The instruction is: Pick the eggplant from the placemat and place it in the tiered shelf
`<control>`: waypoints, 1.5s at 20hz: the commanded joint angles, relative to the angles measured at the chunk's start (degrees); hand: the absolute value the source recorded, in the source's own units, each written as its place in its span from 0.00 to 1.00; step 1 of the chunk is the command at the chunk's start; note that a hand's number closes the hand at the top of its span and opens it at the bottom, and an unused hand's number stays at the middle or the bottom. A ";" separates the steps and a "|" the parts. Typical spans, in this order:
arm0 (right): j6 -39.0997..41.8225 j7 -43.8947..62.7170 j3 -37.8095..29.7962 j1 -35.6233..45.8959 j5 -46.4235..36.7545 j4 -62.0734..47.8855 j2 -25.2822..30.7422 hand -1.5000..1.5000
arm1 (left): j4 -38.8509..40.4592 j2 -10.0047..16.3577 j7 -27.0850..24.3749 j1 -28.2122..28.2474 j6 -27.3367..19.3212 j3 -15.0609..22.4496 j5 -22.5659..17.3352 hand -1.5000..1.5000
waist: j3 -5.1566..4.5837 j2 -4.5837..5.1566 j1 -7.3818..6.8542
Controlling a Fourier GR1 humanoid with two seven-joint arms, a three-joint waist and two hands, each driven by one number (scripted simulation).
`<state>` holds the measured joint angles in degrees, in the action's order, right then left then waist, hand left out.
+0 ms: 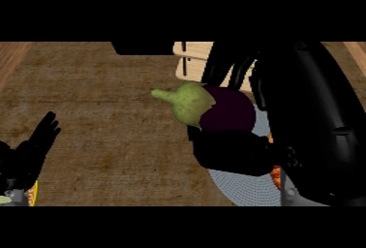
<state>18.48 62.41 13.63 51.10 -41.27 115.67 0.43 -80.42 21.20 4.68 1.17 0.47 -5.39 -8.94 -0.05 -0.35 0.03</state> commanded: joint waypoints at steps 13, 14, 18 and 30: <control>11.89 2.92 -12.56 19.07 -3.23 -15.63 8.75 1.00 | 1.98 -1.36 -3.27 0.10 0.47 -0.92 0.96 0.50 | -0.04 0.18 0.02; 11.22 0.92 -13.29 21.51 -4.08 -20.39 9.73 1.00 | 1.82 -0.84 -1.06 -0.97 0.74 -0.56 0.98 0.50 | -0.05 0.31 -0.27; 10.99 -0.12 -14.05 24.54 -5.82 -24.63 10.15 1.00 | -0.44 -1.34 0.33 -0.25 0.00 -0.26 1.60 0.50 | -0.02 0.26 -0.50; -0.57 -13.75 -15.37 20.87 -13.72 -40.81 13.59 1.00 | 2.06 -0.44 -1.49 -1.36 3.04 -2.71 0.84 0.50 | 0.01 0.51 -0.72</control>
<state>23.10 50.41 -1.90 73.67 -52.71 79.52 14.43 -79.21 20.23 3.60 0.41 2.44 -7.14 -7.77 -0.04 0.10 -0.64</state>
